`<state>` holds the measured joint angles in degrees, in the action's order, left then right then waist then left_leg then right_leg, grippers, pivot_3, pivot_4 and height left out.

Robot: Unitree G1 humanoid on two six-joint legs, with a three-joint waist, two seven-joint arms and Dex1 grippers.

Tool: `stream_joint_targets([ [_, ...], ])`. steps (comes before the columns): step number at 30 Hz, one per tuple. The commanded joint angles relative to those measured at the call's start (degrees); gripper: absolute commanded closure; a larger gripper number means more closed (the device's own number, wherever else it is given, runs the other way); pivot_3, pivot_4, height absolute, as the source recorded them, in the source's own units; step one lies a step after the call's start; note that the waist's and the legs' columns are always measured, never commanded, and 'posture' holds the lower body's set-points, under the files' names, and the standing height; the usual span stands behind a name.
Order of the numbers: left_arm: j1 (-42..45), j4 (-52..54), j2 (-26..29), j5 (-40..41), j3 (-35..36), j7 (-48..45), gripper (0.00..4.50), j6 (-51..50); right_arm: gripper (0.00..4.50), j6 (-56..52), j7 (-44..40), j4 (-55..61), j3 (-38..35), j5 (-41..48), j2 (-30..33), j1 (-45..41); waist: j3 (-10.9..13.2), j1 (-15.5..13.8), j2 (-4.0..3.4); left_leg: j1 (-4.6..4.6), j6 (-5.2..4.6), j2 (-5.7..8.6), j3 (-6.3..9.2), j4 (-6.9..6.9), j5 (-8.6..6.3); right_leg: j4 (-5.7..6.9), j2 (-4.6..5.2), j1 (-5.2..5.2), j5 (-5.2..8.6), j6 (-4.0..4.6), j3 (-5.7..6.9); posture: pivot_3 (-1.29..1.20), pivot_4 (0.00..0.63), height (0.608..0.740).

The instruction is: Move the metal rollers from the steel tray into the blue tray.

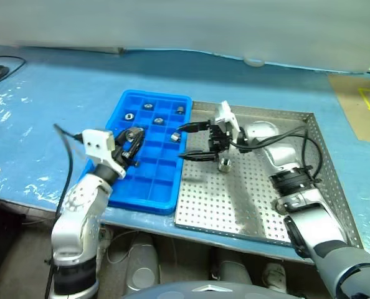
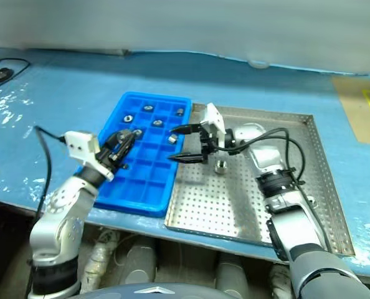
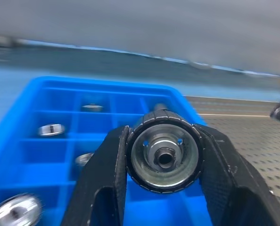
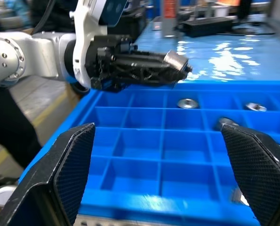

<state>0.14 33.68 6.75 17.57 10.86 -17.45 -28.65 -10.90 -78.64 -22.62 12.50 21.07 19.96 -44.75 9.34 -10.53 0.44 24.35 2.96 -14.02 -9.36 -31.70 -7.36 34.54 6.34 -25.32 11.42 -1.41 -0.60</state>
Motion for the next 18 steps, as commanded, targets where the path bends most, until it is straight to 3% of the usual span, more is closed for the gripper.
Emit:
stream_joint_targets([
  [1,-5.3,7.6,-0.8,-1.5,1.3,4.7,2.80,1.8,0.00,3.3,-2.9,-3.7,-0.1,-0.6,-1.8,-2.9,0.0,-1.6,0.00,0.06,0.01,0.00,0.07,0.00,0.00,-0.02,0.01,-0.01,0.01,0.01,0.09,0.58,0.150,0.740],
  [8,-14.4,10.3,-1.5,-5.5,1.5,11.4,2.80,1.4,0.00,7.3,-5.3,-10.2,-0.6,-2.6,-4.7,-4.7,0.0,-6.5,-0.03,0.36,0.11,-0.01,0.71,-0.05,0.06,-0.01,-0.03,0.06,0.02,0.02,0.55,0.61,0.150,0.740],
  [13,-13.4,9.3,0.2,-5.3,-0.4,10.6,2.80,1.3,0.00,8.9,-5.7,-11.8,-1.2,-3.4,-4.8,-4.3,0.0,-9.9,-0.06,0.27,0.15,0.01,0.80,-0.05,0.08,0.05,-0.04,0.18,0.02,0.02,0.52,0.59,0.150,0.740],
  [18,-11.0,8.1,1.7,-3.2,-1.7,8.4,2.80,1.4,0.00,9.1,-5.3,-10.9,-1.9,-3.8,-3.7,-2.9,0.0,-11.1,-0.07,0.09,0.20,0.01,0.81,-0.05,0.10,0.15,-0.06,0.24,0.02,0.02,0.48,0.54,0.150,0.740],
])
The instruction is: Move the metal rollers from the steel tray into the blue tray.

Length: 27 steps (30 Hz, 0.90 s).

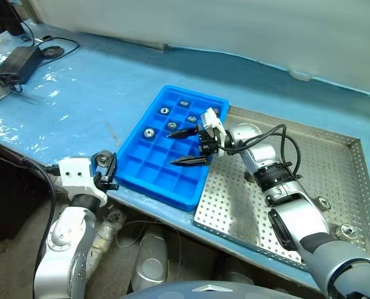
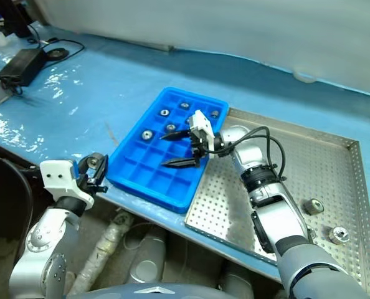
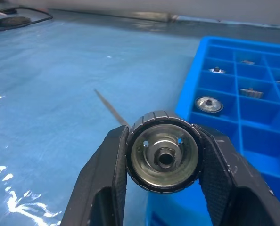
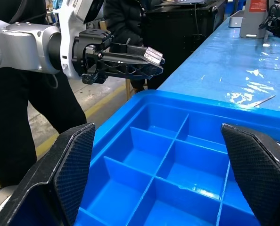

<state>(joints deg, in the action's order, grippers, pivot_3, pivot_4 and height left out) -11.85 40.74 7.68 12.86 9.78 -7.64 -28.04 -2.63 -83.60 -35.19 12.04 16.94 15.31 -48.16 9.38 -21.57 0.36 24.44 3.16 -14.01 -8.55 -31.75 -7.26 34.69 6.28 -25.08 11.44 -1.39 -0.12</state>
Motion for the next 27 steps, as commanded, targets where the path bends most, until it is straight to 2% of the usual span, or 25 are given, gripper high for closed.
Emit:
stream_joint_targets([
  [1,1.2,0.7,1.1,1.4,-0.9,-1.7,2.80,0.7,0.00,0.8,-0.2,1.9,-1.7,0.3,1.2,0.8,0.0,0.0,0.00,-0.01,0.01,0.01,0.00,0.00,0.01,0.01,0.00,0.01,0.00,0.00,-0.01,0.54,0.150,0.740],
  [11,2.1,-1.6,2.7,2.2,-1.7,-3.0,2.80,0.5,0.00,-0.8,1.5,5.2,-2.5,0.7,2.7,2.3,0.0,0.5,-0.01,-0.10,0.13,-0.06,0.00,0.00,0.08,0.03,-0.10,-0.01,-0.01,0.01,-0.05,0.50,0.150,0.740],
  [15,3.1,-2.9,3.8,3.0,-2.3,-4.3,1.45,-0.2,0.00,-1.6,2.5,6.8,-2.7,0.6,2.8,2.9,0.0,0.5,-0.01,-0.11,0.13,-0.04,0.00,0.00,0.08,0.04,-0.09,0.02,-0.01,0.00,-0.05,0.48,0.150,0.740],
  [19,8.0,-5.3,6.9,5.2,-3.2,-9.0,0.14,-0.5,0.00,-3.4,4.7,10.2,-3.8,0.7,4.5,4.8,0.0,0.5,-0.03,-0.15,0.15,-0.04,0.01,-0.01,0.10,0.10,-0.08,0.08,-0.01,0.01,-0.03,0.41,0.150,0.740],
  [23,13.0,-9.1,10.3,7.3,-5.3,-15.5,0.14,0.7,0.00,-5.2,8.7,15.0,-5.3,0.4,6.9,7.5,0.0,1.4,-0.06,-0.40,0.20,0.01,0.00,-0.02,0.12,0.13,-0.08,0.22,-0.03,0.01,-0.12,0.32,0.150,0.740],
  [27,22.1,-17.1,12.0,10.3,-9.3,-25.4,0.14,2.1,0.00,-8.6,14.9,21.5,-7.4,-0.5,10.9,11.9,0.0,3.5,-0.10,-0.41,0.24,0.02,-0.01,-0.03,0.16,0.18,-0.08,0.24,-0.04,0.01,-0.13,0.21,0.150,0.740],
])
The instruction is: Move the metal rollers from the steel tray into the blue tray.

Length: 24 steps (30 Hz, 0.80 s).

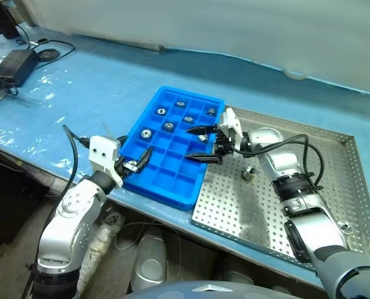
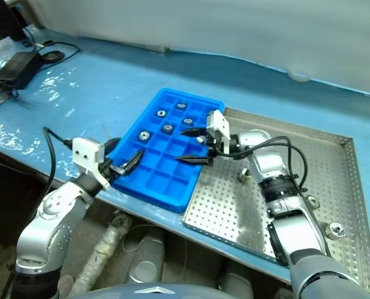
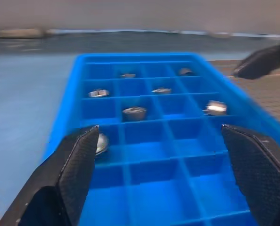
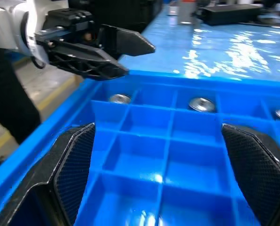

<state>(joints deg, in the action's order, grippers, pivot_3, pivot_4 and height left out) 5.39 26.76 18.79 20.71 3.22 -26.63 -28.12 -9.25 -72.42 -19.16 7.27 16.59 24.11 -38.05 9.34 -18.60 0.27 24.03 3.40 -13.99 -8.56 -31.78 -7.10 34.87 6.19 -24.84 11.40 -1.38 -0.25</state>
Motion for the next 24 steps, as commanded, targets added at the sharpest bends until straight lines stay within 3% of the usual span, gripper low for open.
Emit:
stream_joint_targets([
  [1,6.2,-4.5,1.0,2.8,-3.3,-7.9,0.14,2.6,0.00,-2.7,4.7,6.7,-2.9,0.0,2.7,2.6,0.0,1.4,-0.01,0.00,0.02,0.01,0.00,0.00,0.01,0.02,0.01,0.01,0.00,0.00,0.01,0.21,0.150,0.740],
  [11,29.7,-36.6,-1.7,-3.2,-14.3,-24.3,0.14,10.6,0.00,-11.8,15.0,25.3,-10.2,2.1,10.3,16.5,-0.1,11.8,-0.10,0.01,0.23,0.08,-0.07,-0.13,0.15,-0.02,0.02,-0.03,-0.04,-0.03,-0.10,-0.14,0.150,0.740],
  [17,44.0,-57.5,-5.4,-9.4,-21.4,-35.4,0.14,15.2,0.00,-15.4,20.7,35.5,-15.6,4.2,12.0,26.5,-0.1,14.8,-0.13,-0.01,0.16,0.12,-0.19,-0.15,0.13,-0.04,0.04,-0.04,-0.03,-0.02,-0.21,-0.28,0.150,0.740],
  [24,54.2,-78.9,-10.4,-19.2,-27.1,-41.9,0.14,23.6,0.00,-17.3,25.8,42.8,-19.4,5.4,12.1,34.8,-0.1,17.0,-0.14,-0.10,-0.26,0.18,-0.47,-0.36,-0.13,-0.11,0.08,0.00,-0.07,-0.09,-0.56,-0.39,0.150,0.740],
])
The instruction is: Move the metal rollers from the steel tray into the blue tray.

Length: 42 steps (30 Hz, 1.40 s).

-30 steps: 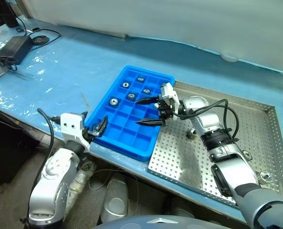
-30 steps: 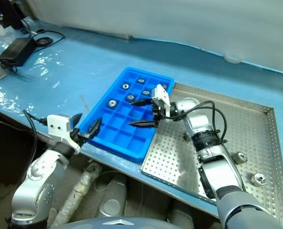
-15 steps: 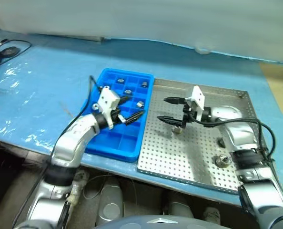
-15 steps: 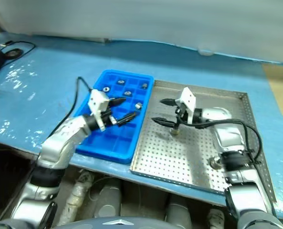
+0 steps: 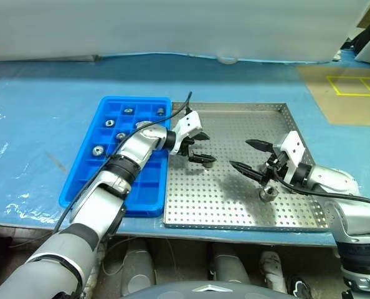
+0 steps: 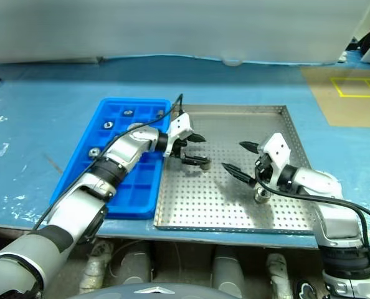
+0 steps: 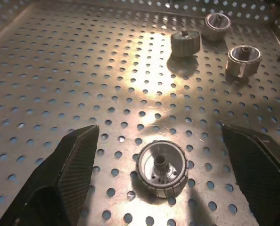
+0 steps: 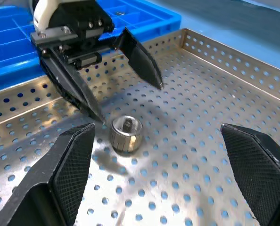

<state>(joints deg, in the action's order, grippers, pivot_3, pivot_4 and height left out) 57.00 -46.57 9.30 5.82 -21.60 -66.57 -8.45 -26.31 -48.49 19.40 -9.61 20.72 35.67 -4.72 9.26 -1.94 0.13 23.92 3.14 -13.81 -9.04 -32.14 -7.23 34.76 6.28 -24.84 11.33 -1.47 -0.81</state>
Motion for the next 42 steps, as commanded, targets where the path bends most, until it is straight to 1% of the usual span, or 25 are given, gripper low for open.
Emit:
stream_joint_targets([
  [1,3.3,-7.6,-1.4,-6.0,-3.2,-1.9,0.14,5.2,0.00,-0.3,2.4,4.9,-2.8,1.3,0.6,2.2,0.0,0.5,0.00,-0.04,-0.05,0.01,-0.09,-0.02,-0.03,-0.01,0.01,0.00,-0.01,-0.02,-0.09,-0.40,0.150,0.740],
  [2,3.9,-9.7,-2.0,-7.9,-4.2,-1.3,0.14,6.7,0.00,-0.4,2.8,5.5,-3.1,1.4,0.5,2.9,0.0,0.8,0.01,-0.05,-0.07,0.03,-0.13,-0.02,-0.05,-0.02,0.02,0.00,-0.01,-0.03,-0.14,-0.40,0.150,0.740],
  [3,4.4,-11.3,-2.6,-9.1,-4.5,-0.6,0.52,7.8,0.00,-0.5,3.2,6.0,-3.3,1.6,0.5,3.3,0.0,1.0,0.01,-0.07,-0.10,0.03,-0.20,-0.04,-0.07,-0.04,0.02,0.00,-0.02,-0.05,-0.20,-0.40,0.150,0.740],
  [4,4.6,-12.6,-3.0,-10.6,-5.3,-0.6,0.75,8.8,0.00,-0.5,3.7,6.4,-3.5,1.7,0.4,3.6,0.0,1.2,0.01,-0.08,-0.13,0.03,-0.25,-0.04,-0.08,-0.06,0.02,0.00,-0.03,-0.07,-0.25,-0.41,0.150,0.740],
  [6,4.9,-14.3,-3.4,-12.8,-6.0,-0.7,1.41,10.4,0.00,-0.5,4.4,7.0,-3.7,2.0,0.4,3.9,0.0,1.2,0.03,-0.09,-0.16,0.04,-0.30,-0.07,-0.10,-0.08,0.03,-0.01,-0.04,-0.10,-0.30,-0.41,0.150,0.740],
  [8,5.0,-15.4,-3.6,-14.7,-6.2,1.2,2.07,12.3,0.00,-0.4,4.7,7.1,-3.5,2.2,0.6,4.0,0.0,1.2,0.04,-0.17,-0.18,0.04,-0.38,-0.07,-0.11,-0.07,0.04,0.01,-0.04,-0.11,-0.37,-0.41,0.150,0.740],
  [9,4.9,-15.6,-3.7,-14.9,-5.5,2.0,2.41,13.2,0.00,-0.2,4.7,7.1,-3.1,2.0,0.8,3.9,0.0,1.2,0.04,-0.19,-0.19,0.04,-0.41,-0.07,-0.12,-0.07,0.03,0.01,-0.04,-0.11,-0.40,-0.39,0.150,0.740],
  [10,4.9,-15.3,-4.2,-13.3,-3.5,2.5,2.69,12.5,0.00,-0.3,4.5,7.2,-2.7,2.3,0.8,3.6,0.0,1.2,0.04,-0.21,-0.20,0.05,-0.44,-0.07,-0.13,-0.08,0.04,0.02,-0.04,-0.11,-0.43,-0.39,0.150,0.740],
  [13,4.9,-13.0,-5.6,-7.4,3.7,3.7,2.69,8.4,0.00,-0.9,3.5,7.1,-1.6,4.5,0.5,1.7,0.0,1.1,0.05,-0.20,-0.24,0.08,-0.51,-0.09,-0.15,-0.08,0.07,0.00,-0.04,-0.11,-0.51,-0.34,0.150,0.740],
  [16,2.3,-6.6,-5.2,-2.7,9.4,5.3,2.69,4.5,0.00,-1.5,0.9,5.3,0.7,6.4,0.7,-1.3,0.0,1.1,0.06,-0.18,-0.26,0.09,-0.57,-0.08,-0.16,-0.05,0.08,-0.08,-0.05,-0.10,-0.55,-0.27,0.150,0.740],
  [19,-4.1,4.2,-3.9,-0.4,13.3,9.5,2.69,3.2,0.00,-0.4,-1.9,1.1,4.6,5.0,0.7,-6.1,0.0,1.0,0.06,-0.20,-0.25,0.03,-0.58,-0.01,-0.16,-0.03,0.05,-0.14,-0.05,-0.09,-0.51,-0.17,0.150,0.740],
  [21,-9.1,11.7,-3.2,0.3,15.2,13.8,2.69,1.7,0.00,0.4,-4.0,-1.9,7.3,4.7,0.1,-10.0,0.0,0.9,0.05,-0.21,-0.25,0.02,-0.59,0.02,-0.16,-0.05,0.04,-0.15,-0.05,-0.09,-0.51,-0.12,0.150,0.740],
  [22,-12.4,17.3,-3.4,1.5,17.1,17.1,2.69,-0.3,0.00,1.0,-5.5,-4.2,8.9,4.5,-0.5,-12.8,0.0,0.8,0.05,-0.18,-0.26,0.02,-0.59,0.03,-0.17,-0.06,0.05,-0.16,-0.05,-0.08,-0.49,-0.08,0.150,0.740],
  [25,-19.3,29.8,-3.6,4.0,20.4,23.3,2.69,-4.6,0.00,3.2,-8.9,-9.8,11.9,3.6,-1.6,-18.3,0.0,-0.4,0.08,-0.01,-0.31,-0.01,-0.61,0.01,-0.19,-0.06,0.07,-0.29,-0.05,-0.08,-0.43,-0.01,0.150,0.740],
  [26,-22.4,34.9,-3.7,4.7,21.5,25.7,2.69,-5.8,0.00,4.3,-10.3,-12.3,13.0,3.2,-2.2,-20.5,0.0,-0.8,0.08,0.02,-0.31,-0.04,-0.61,0.00,-0.19,-0.05,0.07,-0.31,-0.05,-0.07,-0.41,0.06,0.150,0.740],
  [32,-35.9,56.5,-3.1,6.9,25.5,36.2,2.69,-11.5,0.00,10.0,-17.6,-24.9,18.0,0.8,-6.3,-29.6,0.0,-3.4,0.09,0.10,-0.35,-0.10,-0.59,0.01,-0.22,-0.07,0.10,-0.31,-0.04,-0.05,-0.24,0.25,0.150,0.740],
  [35,-42.1,65.0,-2.9,5.9,26.9,41.5,2.69,-12.9,0.00,13.2,-21.0,-31.4,20.0,-0.6,-9.0,-33.6,0.0,-4.7,0.10,0.20,-0.34,-0.12,-0.53,0.01,-0.22,-0.07,0.11,-0.36,-0.04,-0.05,-0.14,0.33,0.150,0.740],
  [38,-47.2,70.3,-2.5,4.8,27.3,45.6,2.69,-13.8,0.00,15.7,-23.5,-36.1,21.0,-1.6,-11.1,-36.3,0.0,-6.1,0.11,0.27,-0.33,-0.14,-0.45,0.02,-0.22,-0.08,0.12,-0.35,-0.03,-0.06,-0.05,0.36,0.150,0.740],
  [42,-52.7,74.5,-1.8,3.9,27.7,49.4,2.69,-15.6,0.00,18.1,-25.2,-40.0,21.5,-3.0,-12.8,-38.3,0.0,-8.0,0.11,0.40,-0.32,-0.13,-0.35,0.02,-0.22,-0.14,0.12,-0.36,-0.02,-0.07,0.05,0.40,0.150,0.740],
])
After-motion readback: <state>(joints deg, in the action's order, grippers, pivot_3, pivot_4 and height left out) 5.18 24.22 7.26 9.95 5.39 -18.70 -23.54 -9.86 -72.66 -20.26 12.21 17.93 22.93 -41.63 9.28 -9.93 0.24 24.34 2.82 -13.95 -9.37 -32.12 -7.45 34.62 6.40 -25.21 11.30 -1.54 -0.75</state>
